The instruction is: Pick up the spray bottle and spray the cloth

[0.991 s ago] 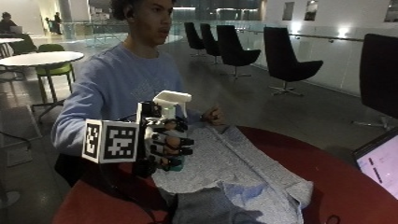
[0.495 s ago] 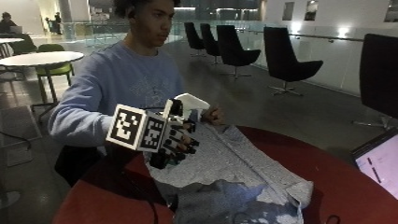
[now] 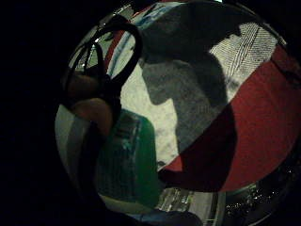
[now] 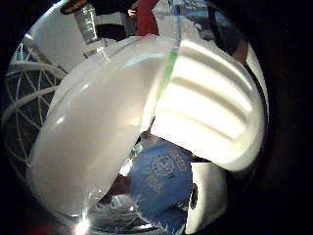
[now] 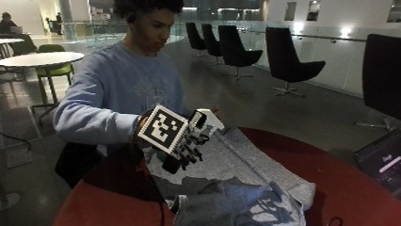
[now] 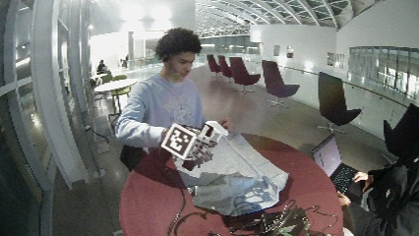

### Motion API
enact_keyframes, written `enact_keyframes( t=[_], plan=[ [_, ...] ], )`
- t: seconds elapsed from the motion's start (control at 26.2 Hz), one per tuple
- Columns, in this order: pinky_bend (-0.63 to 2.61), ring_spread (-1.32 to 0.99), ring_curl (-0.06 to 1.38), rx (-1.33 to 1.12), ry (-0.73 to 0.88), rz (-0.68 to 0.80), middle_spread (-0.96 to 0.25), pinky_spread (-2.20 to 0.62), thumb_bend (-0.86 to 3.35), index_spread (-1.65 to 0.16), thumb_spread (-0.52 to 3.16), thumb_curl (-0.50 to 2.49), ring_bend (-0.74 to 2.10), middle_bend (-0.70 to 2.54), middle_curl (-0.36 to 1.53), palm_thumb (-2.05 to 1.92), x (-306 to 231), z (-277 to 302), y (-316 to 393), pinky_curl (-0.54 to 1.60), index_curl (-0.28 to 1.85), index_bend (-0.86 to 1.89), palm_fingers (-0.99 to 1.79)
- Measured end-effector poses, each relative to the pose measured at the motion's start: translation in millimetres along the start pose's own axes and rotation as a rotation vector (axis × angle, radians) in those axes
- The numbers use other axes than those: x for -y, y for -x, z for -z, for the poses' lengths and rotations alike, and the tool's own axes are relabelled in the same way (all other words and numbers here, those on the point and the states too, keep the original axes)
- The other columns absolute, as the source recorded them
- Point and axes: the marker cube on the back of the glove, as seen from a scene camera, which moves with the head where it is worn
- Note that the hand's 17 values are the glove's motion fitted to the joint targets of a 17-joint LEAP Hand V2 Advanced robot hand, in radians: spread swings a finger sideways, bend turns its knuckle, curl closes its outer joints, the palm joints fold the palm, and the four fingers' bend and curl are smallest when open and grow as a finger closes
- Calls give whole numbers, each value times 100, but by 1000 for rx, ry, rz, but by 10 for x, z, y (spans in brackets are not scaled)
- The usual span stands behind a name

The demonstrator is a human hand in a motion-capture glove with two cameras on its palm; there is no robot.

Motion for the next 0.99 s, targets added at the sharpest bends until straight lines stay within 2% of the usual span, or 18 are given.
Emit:
enact_keyframes(
  t=[0.99],
  plan=[
    [23,-3,38,-89,86,-72,-4,10,-3,-24,62,64,48,21,44,101,-94,-94,-66,37,42,14,114]
  ],
)
